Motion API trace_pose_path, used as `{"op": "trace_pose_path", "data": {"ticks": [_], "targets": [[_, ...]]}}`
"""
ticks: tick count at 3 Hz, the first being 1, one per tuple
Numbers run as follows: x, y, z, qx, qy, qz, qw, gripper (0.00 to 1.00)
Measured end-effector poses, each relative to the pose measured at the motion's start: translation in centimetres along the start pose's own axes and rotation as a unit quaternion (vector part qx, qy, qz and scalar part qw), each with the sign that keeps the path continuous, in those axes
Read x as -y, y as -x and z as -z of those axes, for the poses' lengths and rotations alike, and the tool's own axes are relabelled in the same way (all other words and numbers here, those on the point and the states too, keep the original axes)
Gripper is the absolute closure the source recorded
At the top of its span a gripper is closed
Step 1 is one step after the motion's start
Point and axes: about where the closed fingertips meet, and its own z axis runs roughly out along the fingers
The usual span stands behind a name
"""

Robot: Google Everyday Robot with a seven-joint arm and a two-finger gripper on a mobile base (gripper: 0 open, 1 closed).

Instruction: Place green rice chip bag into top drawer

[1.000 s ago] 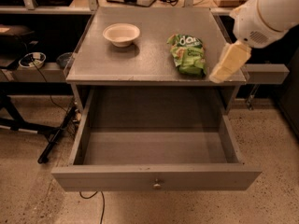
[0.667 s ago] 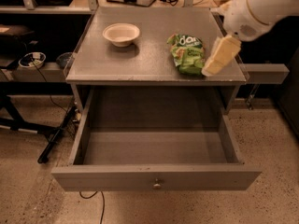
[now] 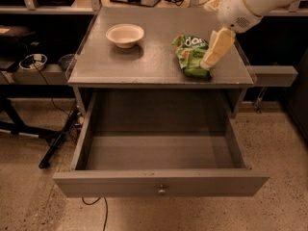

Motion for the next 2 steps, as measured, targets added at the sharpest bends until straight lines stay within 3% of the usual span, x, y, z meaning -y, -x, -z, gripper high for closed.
{"op": "trace_pose_path", "data": {"ticks": [1,2], "targets": [[0.1,-0.1,-0.1,0.007,0.000,0.002,1.0000,0.00],[1.7,-1.8,-0.2,0.003,-0.013,-0.004,0.9999,0.00]]}}
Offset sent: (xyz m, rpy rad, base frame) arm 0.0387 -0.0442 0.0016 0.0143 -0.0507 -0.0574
